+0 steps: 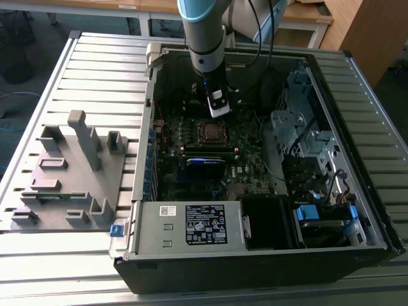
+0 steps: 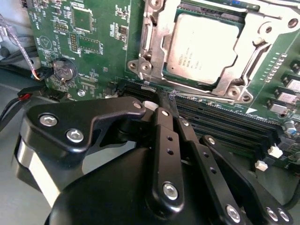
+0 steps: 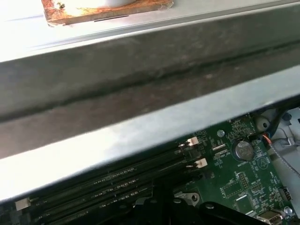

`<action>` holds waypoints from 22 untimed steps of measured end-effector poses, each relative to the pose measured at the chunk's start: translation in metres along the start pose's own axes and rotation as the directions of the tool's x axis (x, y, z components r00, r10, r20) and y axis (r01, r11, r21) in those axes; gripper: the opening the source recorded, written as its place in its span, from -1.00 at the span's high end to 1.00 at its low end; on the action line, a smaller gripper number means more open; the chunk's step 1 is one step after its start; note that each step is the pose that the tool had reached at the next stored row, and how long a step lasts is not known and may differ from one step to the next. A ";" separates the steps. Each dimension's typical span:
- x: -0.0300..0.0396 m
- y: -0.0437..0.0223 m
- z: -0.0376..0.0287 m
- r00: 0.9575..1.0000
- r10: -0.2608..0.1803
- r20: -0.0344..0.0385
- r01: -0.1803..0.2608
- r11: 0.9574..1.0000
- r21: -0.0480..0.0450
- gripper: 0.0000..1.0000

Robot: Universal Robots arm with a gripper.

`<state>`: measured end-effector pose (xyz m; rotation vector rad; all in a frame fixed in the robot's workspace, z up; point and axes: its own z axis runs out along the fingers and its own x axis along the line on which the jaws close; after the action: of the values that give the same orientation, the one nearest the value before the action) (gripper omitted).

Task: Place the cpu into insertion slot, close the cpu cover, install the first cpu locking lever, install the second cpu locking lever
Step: 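Install the first cpu locking lever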

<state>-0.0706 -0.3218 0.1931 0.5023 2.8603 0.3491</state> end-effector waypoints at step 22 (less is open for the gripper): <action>0.0049 -0.0015 0.0019 1.000 -0.003 0.010 0.004 1.000 -0.013 0.80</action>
<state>-0.0751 -0.3211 0.1900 0.4952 2.8473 0.3628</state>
